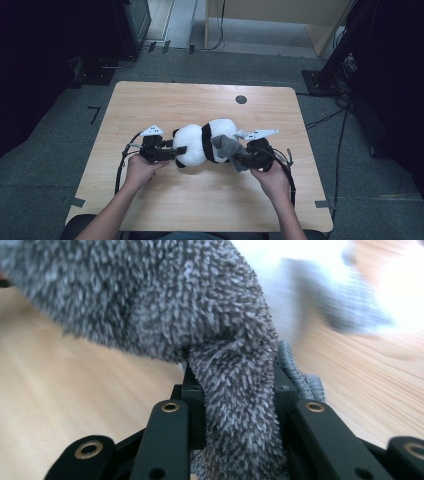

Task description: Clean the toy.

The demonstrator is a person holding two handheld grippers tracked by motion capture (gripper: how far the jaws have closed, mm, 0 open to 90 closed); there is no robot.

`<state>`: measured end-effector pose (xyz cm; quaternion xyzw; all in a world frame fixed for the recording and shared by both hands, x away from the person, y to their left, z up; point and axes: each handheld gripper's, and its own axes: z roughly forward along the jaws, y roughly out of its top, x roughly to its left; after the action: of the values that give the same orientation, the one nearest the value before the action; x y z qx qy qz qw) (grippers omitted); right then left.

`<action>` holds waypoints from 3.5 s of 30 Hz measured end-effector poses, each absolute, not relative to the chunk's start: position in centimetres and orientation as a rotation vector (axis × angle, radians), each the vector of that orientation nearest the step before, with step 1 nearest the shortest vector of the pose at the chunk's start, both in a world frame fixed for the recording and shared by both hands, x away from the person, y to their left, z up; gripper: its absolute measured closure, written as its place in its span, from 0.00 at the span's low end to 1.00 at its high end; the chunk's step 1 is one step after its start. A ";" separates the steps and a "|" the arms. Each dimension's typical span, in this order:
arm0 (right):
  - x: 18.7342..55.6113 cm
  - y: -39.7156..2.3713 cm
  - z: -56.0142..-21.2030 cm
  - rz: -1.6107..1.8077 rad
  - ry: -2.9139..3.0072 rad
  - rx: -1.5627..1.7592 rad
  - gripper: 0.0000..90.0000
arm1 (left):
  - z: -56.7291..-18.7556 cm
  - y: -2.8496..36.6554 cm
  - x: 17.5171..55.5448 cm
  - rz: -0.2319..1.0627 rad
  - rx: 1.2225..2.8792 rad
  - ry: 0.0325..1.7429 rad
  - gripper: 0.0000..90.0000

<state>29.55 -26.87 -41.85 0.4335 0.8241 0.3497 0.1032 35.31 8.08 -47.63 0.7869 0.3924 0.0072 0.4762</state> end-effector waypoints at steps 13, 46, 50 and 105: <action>29.2 -23.4 -38.8 1.179 2.385 1.163 0.81 | -46.6 7.9 36.2 -0.052 1.935 1.004 0.51; 28.6 -9.3 -48.1 0.873 2.903 0.766 0.80 | -47.0 8.0 36.2 -0.010 1.933 1.003 0.54; 29.7 -10.8 -48.0 0.857 2.857 0.878 0.80 | -47.2 8.0 36.1 -0.001 1.935 0.989 0.54; 28.9 -28.8 -38.7 1.126 2.281 1.322 0.80 | -47.4 7.9 36.0 0.032 1.939 0.970 0.52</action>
<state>28.89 -28.80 -38.75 0.4568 0.7882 0.3890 0.1370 36.02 7.92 -47.42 0.7905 0.3955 0.0132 0.4675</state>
